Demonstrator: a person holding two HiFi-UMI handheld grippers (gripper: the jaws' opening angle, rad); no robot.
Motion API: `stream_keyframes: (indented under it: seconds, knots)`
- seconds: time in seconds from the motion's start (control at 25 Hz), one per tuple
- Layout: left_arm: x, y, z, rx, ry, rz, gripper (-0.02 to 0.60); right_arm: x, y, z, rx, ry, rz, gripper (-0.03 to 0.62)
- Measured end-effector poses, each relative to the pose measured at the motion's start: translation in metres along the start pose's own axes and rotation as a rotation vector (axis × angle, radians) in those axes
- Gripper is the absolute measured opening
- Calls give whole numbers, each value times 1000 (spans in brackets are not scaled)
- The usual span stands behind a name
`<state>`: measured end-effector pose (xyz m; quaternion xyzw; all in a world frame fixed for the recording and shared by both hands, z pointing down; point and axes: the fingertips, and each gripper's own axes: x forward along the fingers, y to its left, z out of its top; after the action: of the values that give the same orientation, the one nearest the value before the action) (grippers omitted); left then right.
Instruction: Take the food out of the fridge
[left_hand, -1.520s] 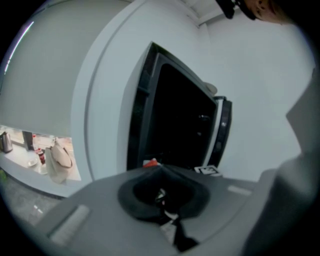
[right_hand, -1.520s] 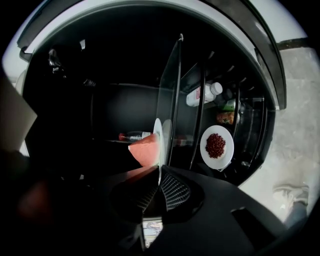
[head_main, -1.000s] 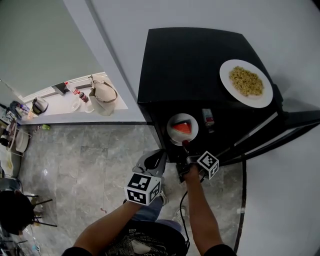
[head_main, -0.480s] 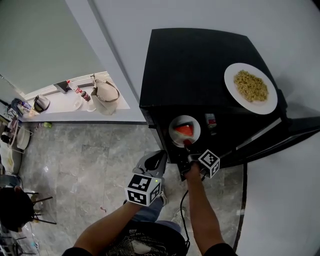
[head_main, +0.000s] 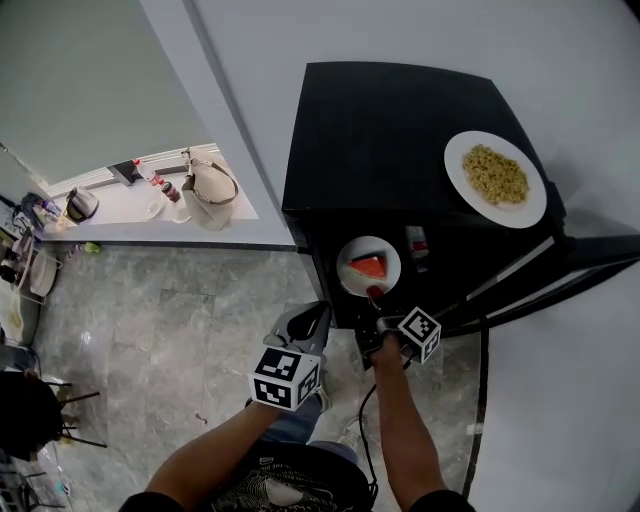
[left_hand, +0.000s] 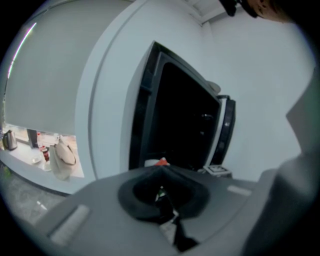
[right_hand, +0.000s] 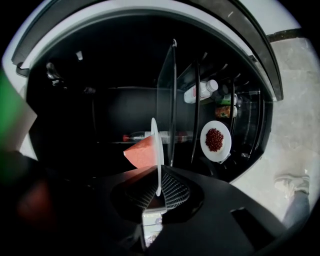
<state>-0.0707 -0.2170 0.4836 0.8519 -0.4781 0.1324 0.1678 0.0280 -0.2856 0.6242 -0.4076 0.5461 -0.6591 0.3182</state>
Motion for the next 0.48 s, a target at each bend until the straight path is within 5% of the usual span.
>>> stream_keyframes:
  seconds: [0.48]
  knots:
    - [-28,-15,14,8,-54,45,2,-78,51,-36,-27,89,15,11]
